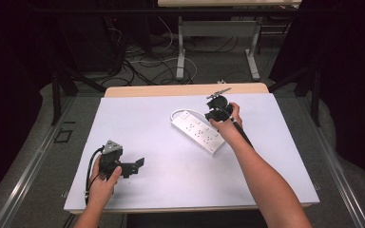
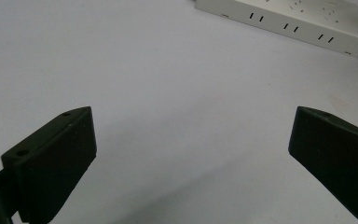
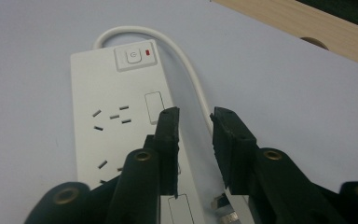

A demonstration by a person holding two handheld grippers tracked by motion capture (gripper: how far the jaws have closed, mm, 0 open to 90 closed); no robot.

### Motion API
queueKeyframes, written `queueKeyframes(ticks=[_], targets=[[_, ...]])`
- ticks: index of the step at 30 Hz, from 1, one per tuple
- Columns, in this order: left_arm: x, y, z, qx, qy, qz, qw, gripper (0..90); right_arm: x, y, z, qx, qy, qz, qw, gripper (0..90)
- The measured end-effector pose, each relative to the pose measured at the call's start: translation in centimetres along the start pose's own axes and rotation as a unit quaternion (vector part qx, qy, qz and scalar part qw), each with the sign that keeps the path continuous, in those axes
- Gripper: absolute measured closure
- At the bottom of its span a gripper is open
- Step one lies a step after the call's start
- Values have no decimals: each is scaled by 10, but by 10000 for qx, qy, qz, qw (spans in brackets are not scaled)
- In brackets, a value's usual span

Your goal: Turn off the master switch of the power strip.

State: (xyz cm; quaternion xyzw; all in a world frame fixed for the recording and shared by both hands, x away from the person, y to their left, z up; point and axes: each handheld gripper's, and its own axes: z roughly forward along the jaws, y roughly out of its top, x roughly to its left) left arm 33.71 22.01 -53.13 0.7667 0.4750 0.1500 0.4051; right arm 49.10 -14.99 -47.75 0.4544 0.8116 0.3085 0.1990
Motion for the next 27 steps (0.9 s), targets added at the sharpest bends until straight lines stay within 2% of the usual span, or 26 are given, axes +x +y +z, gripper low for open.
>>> queueKeyframes(ticks=[3, 8, 12, 16, 22, 23, 24, 25, 27], targets=[[0, 0, 0, -5, -5, -14, 10000, 10, 3, 2, 2, -9, 58, 45, 10000, 772], [1, 0, 0, -19, 3, -12, 10000, 10, 7, 6, 5, -10, 107, -90, 9999, 845], [1, 0, -1, -10, -8, -55, 10000, 10, 12, 9, 8, -28, 157, -106, 9998, 894], [1, 0, 0, -83, 10, -69, 9999, 10, 14, 11, 12, -16, 196, -126, 9997, 900], [3, -1, -1, -88, 9, -101, 9999, 11, 17, 14, 20, 8, 215, -102, 9997, 900], [4, 0, -2, -25, -13, -63, 10000, 11, 18, 14, 22, -16, 245, -36, 9997, 900], [4, 0, -2, -27, -5, -75, 10000, 11, 19, 14, 24, -66, 288, -34, 9996, 900], [4, 0, -2, -43, -12, -63, 10000, 11, 19, 15, 25, 20, 228, -108, 9997, 900], [4, 0, -2, -74, -10, -111, 9999, 11, 21, 16, 28, -38, 271, -58, 9996, 900]])
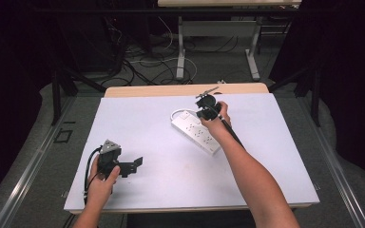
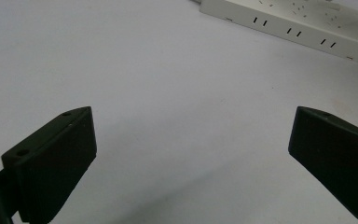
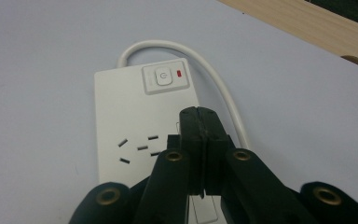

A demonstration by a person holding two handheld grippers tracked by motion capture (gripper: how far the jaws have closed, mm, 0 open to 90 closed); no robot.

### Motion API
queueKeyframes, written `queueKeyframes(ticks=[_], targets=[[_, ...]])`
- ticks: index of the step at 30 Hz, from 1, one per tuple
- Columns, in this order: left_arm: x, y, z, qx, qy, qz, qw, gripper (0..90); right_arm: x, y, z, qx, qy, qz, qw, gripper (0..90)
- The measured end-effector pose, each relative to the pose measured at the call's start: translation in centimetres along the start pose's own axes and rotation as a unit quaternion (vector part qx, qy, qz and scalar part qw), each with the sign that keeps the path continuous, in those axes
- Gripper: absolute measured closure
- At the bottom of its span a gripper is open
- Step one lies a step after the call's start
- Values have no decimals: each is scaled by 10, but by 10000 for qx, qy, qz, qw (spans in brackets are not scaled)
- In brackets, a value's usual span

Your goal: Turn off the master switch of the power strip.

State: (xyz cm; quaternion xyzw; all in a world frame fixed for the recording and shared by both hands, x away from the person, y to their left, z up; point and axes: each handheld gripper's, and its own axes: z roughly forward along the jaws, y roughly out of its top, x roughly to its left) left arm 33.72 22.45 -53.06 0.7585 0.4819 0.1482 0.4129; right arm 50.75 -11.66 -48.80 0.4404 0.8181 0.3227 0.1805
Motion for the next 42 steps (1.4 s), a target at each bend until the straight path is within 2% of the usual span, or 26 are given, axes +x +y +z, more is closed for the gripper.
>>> queueKeyframes(ticks=[1, 4, 5, 6, 11, 13, 17, 21, 22, 24, 26, 27, 28, 29, 31, 32, 34, 35, 36, 37, 38, 39, 40, 42], targets=[[0, 0, 1, -52, 25, -10, 10000, 11, 0, 1, 1, 42, -29, -37, 10000, 900], [1, 0, 0, -6, -2, -13, 10000, 11, 2, 3, 5, 57, 25, -19, 10000, 900], [1, -1, 0, -46, 6, -44, 10000, 11, 2, 3, 6, 72, -3, -89, 9999, 900], [1, -1, -1, -12, -11, -43, 10000, 11, 3, 4, 8, 80, 67, -33, 9999, 900], [2, -1, -1, -30, -3, -55, 10000, 12, 5, 6, 15, 59, 80, -11, 9999, 900], [3, -2, -1, -47, 8, -59, 10000, 12, 6, 7, 17, 116, 42, -33, 9999, 900], [3, -2, -2, -20, -5, -126, 9999, 13, 6, 9, 24, 124, 148, -51, 9998, 900], [4, -3, -3, 4, 1, -79, 10000, 14, 9, 9, 29, 149, 166, -19, 9997, 900], [4, -3, -3, -30, 16, -106, 9999, 14, 11, 10, 30, 170, 192, 69, 9996, 900], [4, -4, -3, -70, 10, -150, 9999, 14, 11, 10, 33, 171, 190, 8, 9997, 900], [5, -5, -4, -1, 25, -122, 9999, 15, 13, 11, 36, 184, 242, -2, 9995, 900], [5, -5, -4, -61, 47, -138, 9999, 15, 13, 11, 37, 219, 212, -21, 9995, 900], [5, -6, -5, -11, 48, -143, 9999, 16, 14, 12, 39, 224, 230, 15, 9995, 900], [5, -7, -4, -130, 91, -173, 9997, 16, 14, 12, 39, 224, 230, 15, 9995, 900], [6, -7, -7, -28, 75, -157, 9998, 16, 14, 13, 41, 232, 197, -8, 9995, 900], [6, -8, -7, -105, 107, -181, 9997, 16, 14, 13, 42, 206, 200, -36, 9996, 900], [6, -9, -9, -36, 106, -191, 9998, 16, 16, 15, 44, 219, 224, -24, 9995, 900], [6, -10, -8, -127, 135, -232, 9996, 16, 16, 16, 45, 227, 234, -43, 9995, 900], [7, -10, -11, -20, 86, -234, 9997, 16, 17, 15, 48, 7, 254, -20, 9997, 900], [7, -11, -10, -117, 147, -226, 9996, 16, 17, 17, 47, 237, 214, -60, 9995, 900], [7, -11, -11, -117, 146, -251, 9995, 16, 18, 18, 48, 213, 209, -39, 9995, 900], [7, -11, -12, -91, 147, -239, 9996, 16, 18, 19, 49, 309, 203, -9, 9993, 900], [8, -11, -13, -46, 132, -235, 9996, 16, 19, 19, 51, 242, 245, 33, 9994, 900], [8, -12, -14, -38, 134, -233, 9996, 16, 20, 19, 54, 244, 248, -37, 9994, 900]])
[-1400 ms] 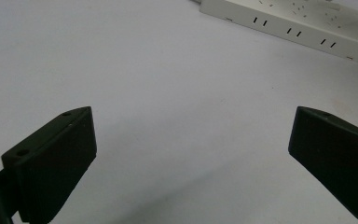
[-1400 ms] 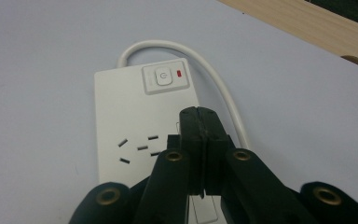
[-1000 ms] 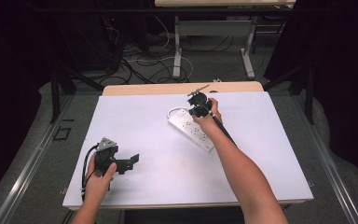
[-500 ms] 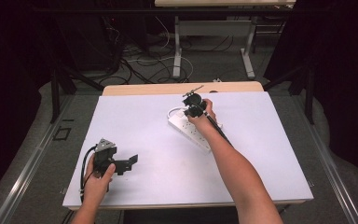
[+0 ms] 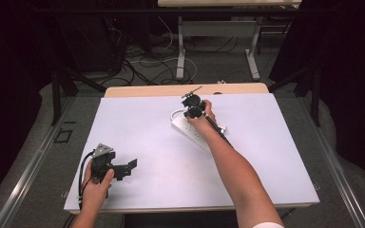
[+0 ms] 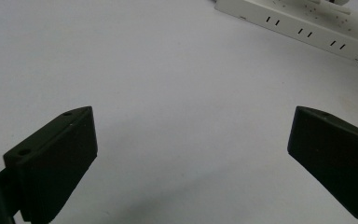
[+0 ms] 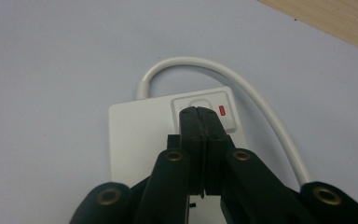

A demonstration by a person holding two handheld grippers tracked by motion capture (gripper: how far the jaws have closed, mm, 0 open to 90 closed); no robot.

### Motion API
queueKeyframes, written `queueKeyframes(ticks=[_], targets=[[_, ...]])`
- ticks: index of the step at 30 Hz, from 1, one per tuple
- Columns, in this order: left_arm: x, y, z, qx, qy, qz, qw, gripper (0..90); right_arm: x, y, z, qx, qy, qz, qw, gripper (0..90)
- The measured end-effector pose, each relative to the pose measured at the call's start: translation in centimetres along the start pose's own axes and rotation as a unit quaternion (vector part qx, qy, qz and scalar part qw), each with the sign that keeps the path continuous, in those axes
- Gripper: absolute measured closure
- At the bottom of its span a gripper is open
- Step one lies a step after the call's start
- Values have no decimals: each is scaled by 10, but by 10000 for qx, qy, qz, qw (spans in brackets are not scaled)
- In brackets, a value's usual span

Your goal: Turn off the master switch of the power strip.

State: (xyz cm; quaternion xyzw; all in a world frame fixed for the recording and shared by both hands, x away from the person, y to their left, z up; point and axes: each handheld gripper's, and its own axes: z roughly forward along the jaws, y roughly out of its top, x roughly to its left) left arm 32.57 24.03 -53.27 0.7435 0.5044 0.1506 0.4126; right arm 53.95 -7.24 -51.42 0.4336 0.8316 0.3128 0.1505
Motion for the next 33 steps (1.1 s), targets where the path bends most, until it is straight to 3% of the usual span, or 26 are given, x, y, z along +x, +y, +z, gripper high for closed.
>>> queueKeyframes(ticks=[1, 4, 5, 6, 7, 8, 10, 16, 18, 19, 20, 21, 24, 27, 28, 33], targets=[[-1, -1, 1, -94, 43, -19, 9999, 16, 1, 0, 2, -35, -73, -32, 10000, 900], [0, 0, 0, -16, -10, 7, 10000, 16, 2, 0, 3, 20, -24, 50, 10000, 900], [0, 0, 0, -17, -19, 10, 10000, 16, 2, 0, 6, -143, 9, 73, 9999, 900], [0, 0, 0, -20, -23, 8, 10000, 16, 1, 0, 5, -15, -12, 10, 10000, 900], [-1, 0, 2, -115, 15, -11, 9999, 16, 0, 0, 6, -61, -10, 5, 10000, 900], [-1, 0, 2, -69, -19, -20, 10000, 16, 1, 0, 5, 7, -34, 92, 10000, 900], [-1, 1, 2, -49, -36, -12, 10000, 16, -2, -1, 8, -19, -78, -5, 10000, 900], [-2, 1, 4, -128, -17, -31, 9999, 16, -1, 0, 10, -31, -71, 86, 9999, 900], [-1, 1, 3, -52, -54, 0, 10000, 16, -4, 0, 12, -83, -116, -47, 9999, 900], [-1, 1, 4, -62, -71, -22, 10000, 16, -3, 0, 13, -51, -105, 61, 9999, 900], [-1, 1, 4, -61, -78, -36, 9999, 16, -5, -1, 16, -254, -102, 35, 9996, 900], [-1, 1, 5, -125, -48, -50, 9999, 16, -6, 0, 15, -38, -128, -10, 9999, 900], [0, 1, 4, -70, -81, -56, 9999, 16, -7, 0, 16, -174, -137, -4, 9998, 900], [0, 1, 4, -64, -79, -53, 9999, 16, -6, 2, 16, -14, -143, -11, 9999, 900], [0, 1, 4, -65, -80, -52, 9999, 16, -6, 1, 18, -212, -92, -53, 9997, 900], [0, 1, 4, -40, -88, -48, 9999, 16, -3, 2, 19, -163, -201, -171, 9995, 900]])
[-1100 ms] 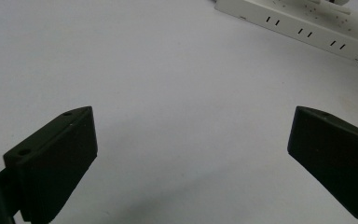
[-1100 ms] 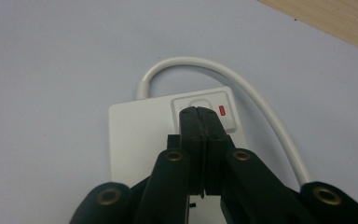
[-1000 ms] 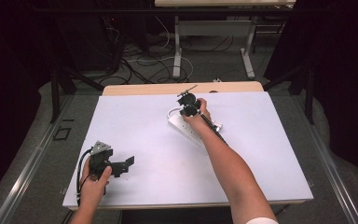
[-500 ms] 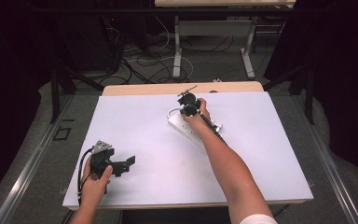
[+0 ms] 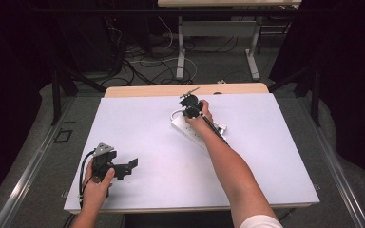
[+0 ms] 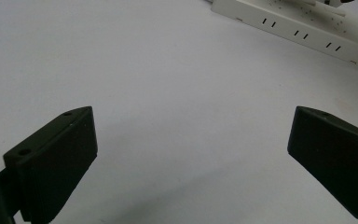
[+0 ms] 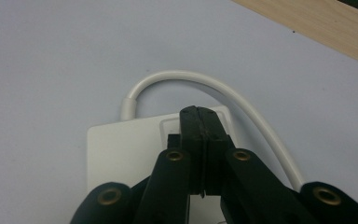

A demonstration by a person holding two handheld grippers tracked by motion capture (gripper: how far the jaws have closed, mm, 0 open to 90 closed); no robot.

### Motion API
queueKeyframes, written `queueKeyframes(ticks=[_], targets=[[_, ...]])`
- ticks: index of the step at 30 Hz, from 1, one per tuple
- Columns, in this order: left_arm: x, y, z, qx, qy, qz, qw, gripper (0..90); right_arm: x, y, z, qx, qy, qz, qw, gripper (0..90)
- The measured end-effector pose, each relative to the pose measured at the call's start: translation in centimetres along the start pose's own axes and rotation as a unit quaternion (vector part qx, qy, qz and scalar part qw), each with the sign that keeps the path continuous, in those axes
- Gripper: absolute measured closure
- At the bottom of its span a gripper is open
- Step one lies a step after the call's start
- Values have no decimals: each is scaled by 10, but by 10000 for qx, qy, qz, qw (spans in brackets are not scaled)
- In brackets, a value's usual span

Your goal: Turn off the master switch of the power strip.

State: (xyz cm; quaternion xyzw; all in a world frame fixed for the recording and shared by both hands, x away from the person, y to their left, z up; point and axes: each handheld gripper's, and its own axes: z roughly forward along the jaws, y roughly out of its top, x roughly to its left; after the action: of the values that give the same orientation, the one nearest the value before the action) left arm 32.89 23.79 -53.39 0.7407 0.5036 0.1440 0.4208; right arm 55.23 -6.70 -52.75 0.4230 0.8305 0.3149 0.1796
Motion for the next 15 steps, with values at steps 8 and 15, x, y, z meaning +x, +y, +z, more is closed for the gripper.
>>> queueKeyframes(ticks=[8, 15], targets=[[-1, 0, -1, -20, -7, 1, 10000, 16, -6, 0, 0, 131, 249, 239, 9993, 900], [-1, 0, -1, -11, 1, 16, 10000, 16, 1, 4, 0, 391, -65, -57, 9992, 900]])
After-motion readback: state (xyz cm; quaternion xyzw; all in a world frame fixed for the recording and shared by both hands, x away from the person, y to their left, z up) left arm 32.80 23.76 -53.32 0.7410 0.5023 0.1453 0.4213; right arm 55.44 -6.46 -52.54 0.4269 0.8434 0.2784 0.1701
